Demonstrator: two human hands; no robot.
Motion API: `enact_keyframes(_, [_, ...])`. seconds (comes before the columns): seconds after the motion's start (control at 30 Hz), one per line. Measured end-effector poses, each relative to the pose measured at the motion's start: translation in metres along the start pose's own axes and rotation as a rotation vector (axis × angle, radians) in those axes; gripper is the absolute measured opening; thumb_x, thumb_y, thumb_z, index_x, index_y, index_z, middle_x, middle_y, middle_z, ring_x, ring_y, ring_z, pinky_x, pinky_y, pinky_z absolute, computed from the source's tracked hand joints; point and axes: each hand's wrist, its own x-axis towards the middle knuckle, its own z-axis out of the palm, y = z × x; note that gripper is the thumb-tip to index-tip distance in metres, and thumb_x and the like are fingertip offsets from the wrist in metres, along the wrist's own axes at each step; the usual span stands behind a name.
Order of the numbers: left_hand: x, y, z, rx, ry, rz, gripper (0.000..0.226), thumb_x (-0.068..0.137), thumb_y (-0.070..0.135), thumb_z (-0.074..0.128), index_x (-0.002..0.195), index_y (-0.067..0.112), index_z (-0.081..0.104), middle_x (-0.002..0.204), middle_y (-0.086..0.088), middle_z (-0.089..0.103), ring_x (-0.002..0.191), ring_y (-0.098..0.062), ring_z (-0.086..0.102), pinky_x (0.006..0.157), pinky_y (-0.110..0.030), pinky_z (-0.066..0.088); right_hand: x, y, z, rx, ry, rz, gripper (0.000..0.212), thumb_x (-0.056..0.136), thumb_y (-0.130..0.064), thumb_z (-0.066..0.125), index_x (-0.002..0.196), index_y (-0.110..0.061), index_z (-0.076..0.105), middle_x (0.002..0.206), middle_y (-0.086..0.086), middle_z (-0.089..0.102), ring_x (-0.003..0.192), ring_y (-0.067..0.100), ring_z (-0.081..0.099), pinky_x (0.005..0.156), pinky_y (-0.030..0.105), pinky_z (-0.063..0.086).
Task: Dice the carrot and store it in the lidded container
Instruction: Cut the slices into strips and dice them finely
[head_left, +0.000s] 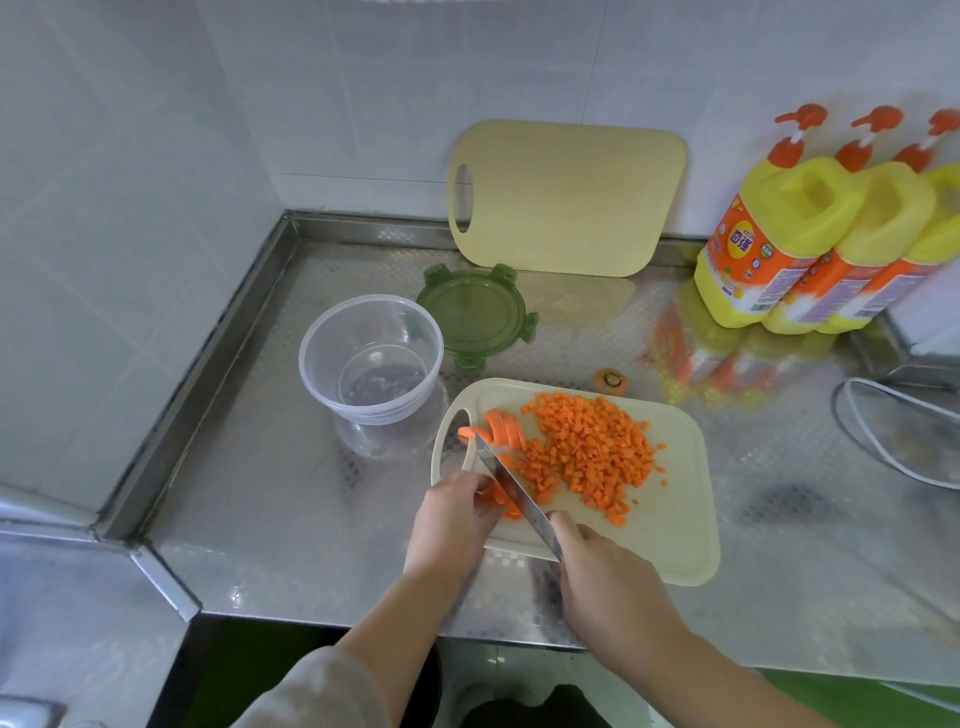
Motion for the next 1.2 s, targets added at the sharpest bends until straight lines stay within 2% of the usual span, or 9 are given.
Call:
enact_keyframes(0.1, [0.001,0.001,0.000,0.020,-0.011,-0.005,0.010,0.084,0.025,0.071,0.093,0.020,0.071,0.088,0.009,0.064,0.078,-0.008,0.062,0.075,-0.026,0.053,0.001,-0.002,0.004,-0.031,-0.006,0.017,0.032,0.097,-0.011,0.038,0.127,-0.020,0.032,0.106,-0.001,0.054,0.090,0.023,0.061,0.058,0.027,0.035])
enact_keyframes(0.23, [-0.001,0.000,0.000,0.021,-0.008,-0.011,0.010,0.085,0.024,0.070,0.093,0.019,0.071,0.089,0.011,0.064,0.079,-0.006,0.063,0.076,-0.020,0.052,0.004,-0.004,0.009,-0.058,-0.011,0.033,0.035,0.097,-0.011,0.038,0.129,-0.019,0.031,0.109,-0.001,0.054,0.091,0.024,0.061,0.060,0.029,0.034])
enact_keyframes(0.47, [0.002,0.004,-0.001,0.056,-0.027,-0.045,0.007,0.085,0.020,0.068,0.091,0.019,0.072,0.089,0.007,0.067,0.082,-0.011,0.064,0.077,-0.025,0.052,0.014,-0.002,0.019,-0.060,-0.026,0.054,0.039,0.094,-0.008,0.043,0.130,-0.019,0.032,0.112,0.000,0.055,0.097,0.025,0.062,0.064,0.030,0.036])
enact_keyframes(0.57, [0.002,0.004,-0.002,0.052,-0.026,-0.020,0.007,0.085,0.017,0.068,0.087,0.021,0.073,0.083,0.011,0.062,0.081,-0.010,0.064,0.076,-0.024,0.051,0.016,0.000,0.024,-0.041,-0.018,0.043,0.039,0.096,-0.014,0.042,0.133,-0.018,0.031,0.113,-0.001,0.056,0.096,0.024,0.063,0.063,0.030,0.035])
enact_keyframes(0.8, [-0.001,0.006,-0.002,0.040,-0.023,-0.027,0.006,0.086,0.021,0.067,0.086,0.022,0.073,0.076,0.016,0.059,0.075,-0.006,0.062,0.071,-0.019,0.050,0.016,0.000,0.023,-0.068,-0.002,0.056,0.040,0.097,-0.015,0.042,0.135,-0.018,0.031,0.115,0.000,0.056,0.099,0.024,0.062,0.066,0.030,0.038])
enact_keyframes(0.9, [0.000,0.006,-0.002,0.058,-0.028,-0.014,0.009,0.085,0.020,0.067,0.083,0.025,0.074,0.070,0.017,0.061,0.066,-0.001,0.059,0.061,-0.011,0.044,0.014,-0.003,0.024,-0.076,-0.005,0.050,0.039,0.095,-0.015,0.045,0.132,-0.019,0.032,0.113,0.000,0.057,0.098,0.023,0.063,0.067,0.030,0.042])
enact_keyframes(1.0, [0.000,0.007,-0.001,0.061,-0.027,-0.040,0.009,0.085,0.020,0.065,0.085,0.021,0.074,0.080,0.009,0.066,0.072,-0.008,0.062,0.068,-0.023,0.051,0.016,0.001,0.022,-0.031,-0.027,0.046,0.041,0.093,-0.014,0.049,0.130,-0.019,0.033,0.107,0.001,0.058,0.090,0.021,0.062,0.065,0.029,0.038])
enact_keyframes(1.07, [0.001,0.007,0.001,0.076,-0.021,-0.048,0.010,0.084,0.021,0.063,0.085,0.020,0.073,0.084,0.005,0.068,0.076,-0.013,0.063,0.072,-0.031,0.053,0.018,0.009,0.014,0.030,-0.058,0.053,0.033,0.093,-0.013,0.046,0.125,-0.016,0.037,0.097,0.004,0.060,0.084,0.022,0.059,0.066,0.030,0.039])
enact_keyframes(1.2, [0.002,0.009,0.002,0.124,-0.015,-0.042,0.012,0.085,0.023,0.060,0.087,0.017,0.070,0.084,0.001,0.065,0.079,-0.019,0.061,0.070,-0.032,0.050,0.015,0.024,0.005,0.101,-0.037,0.046,0.020,0.094,-0.014,0.040,0.114,-0.014,0.043,0.079,0.001,0.050,0.075,0.023,0.055,0.065,0.033,0.042])
